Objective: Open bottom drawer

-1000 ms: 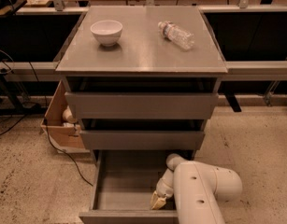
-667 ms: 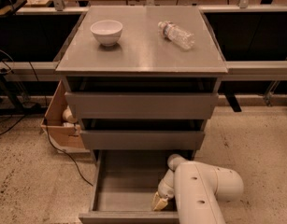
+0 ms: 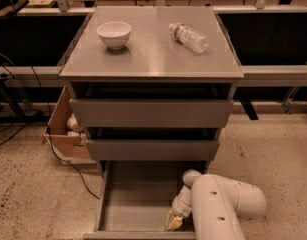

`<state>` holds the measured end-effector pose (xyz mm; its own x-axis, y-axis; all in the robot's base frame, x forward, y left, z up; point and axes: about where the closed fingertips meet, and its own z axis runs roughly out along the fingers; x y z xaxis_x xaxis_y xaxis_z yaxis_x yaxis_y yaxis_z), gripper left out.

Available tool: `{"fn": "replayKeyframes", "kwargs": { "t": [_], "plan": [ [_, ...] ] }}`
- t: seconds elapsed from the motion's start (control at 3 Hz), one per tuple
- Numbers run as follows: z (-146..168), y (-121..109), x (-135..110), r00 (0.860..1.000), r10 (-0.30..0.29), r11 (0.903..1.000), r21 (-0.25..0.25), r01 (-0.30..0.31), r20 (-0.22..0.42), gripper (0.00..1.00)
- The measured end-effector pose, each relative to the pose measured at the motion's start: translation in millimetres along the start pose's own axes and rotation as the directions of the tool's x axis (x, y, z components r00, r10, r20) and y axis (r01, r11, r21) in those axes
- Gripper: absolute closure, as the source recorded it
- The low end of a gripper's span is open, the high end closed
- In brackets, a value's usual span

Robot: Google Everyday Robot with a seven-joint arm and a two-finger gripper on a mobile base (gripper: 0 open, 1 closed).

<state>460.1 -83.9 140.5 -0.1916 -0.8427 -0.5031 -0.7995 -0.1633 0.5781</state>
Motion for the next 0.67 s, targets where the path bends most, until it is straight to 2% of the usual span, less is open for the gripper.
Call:
{"fn": "replayKeyframes", "kwargs": {
  "t": [0.33,0.67],
  "plan": [
    [7.7,8.9,7.3,0.999,0.021,0.9997,0.014,-0.022,0.025,1.0],
    [6.3,7.5,7.1,0.999,0.022,0.9994,0.025,-0.023,0.032,1.0]
  ]
}}
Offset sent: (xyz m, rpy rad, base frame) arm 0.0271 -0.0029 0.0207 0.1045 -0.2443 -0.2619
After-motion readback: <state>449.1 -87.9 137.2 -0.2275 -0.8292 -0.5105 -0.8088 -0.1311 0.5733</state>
